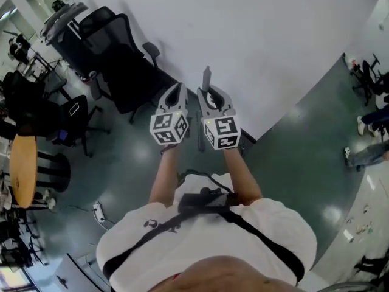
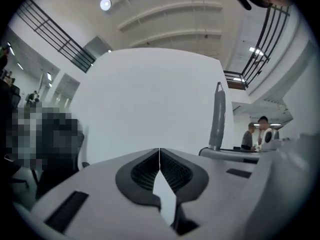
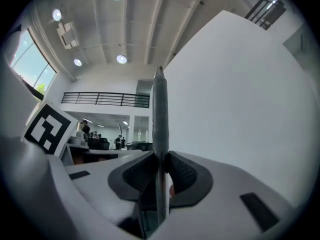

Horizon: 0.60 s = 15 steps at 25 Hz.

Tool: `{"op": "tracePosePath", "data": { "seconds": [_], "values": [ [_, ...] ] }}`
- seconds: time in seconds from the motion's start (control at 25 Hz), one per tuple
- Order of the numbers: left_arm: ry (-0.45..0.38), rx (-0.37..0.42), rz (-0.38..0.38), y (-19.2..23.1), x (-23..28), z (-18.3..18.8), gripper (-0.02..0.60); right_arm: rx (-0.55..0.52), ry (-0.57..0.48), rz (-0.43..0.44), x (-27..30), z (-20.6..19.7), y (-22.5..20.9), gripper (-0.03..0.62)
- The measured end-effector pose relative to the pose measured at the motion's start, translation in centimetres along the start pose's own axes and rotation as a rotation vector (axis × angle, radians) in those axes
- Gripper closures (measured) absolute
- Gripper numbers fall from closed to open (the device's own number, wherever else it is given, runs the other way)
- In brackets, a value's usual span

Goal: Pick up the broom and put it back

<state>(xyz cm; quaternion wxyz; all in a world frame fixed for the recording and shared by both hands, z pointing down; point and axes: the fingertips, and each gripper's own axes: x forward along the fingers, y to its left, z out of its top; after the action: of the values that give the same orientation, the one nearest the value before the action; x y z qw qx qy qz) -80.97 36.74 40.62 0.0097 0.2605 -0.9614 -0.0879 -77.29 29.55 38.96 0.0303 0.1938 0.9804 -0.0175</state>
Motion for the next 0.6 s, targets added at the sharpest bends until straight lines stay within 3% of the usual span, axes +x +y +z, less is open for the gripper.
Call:
{"op": "tracePosePath", "data": {
  "seconds": [0.32, 0.6],
  "values": [
    [0.119, -0.015, -0.347, -5.2, 13.9, -4.0, 0.571, 0.009, 0.024, -0.358, 2.7, -1.6, -12.1, 0.499],
    [0.217, 0.017, -0.738, -13.4, 20.0, -7.8, 0.569, 0.007, 0.094, -0.810, -2.4, -4.3, -20.8, 0.499]
  ]
}}
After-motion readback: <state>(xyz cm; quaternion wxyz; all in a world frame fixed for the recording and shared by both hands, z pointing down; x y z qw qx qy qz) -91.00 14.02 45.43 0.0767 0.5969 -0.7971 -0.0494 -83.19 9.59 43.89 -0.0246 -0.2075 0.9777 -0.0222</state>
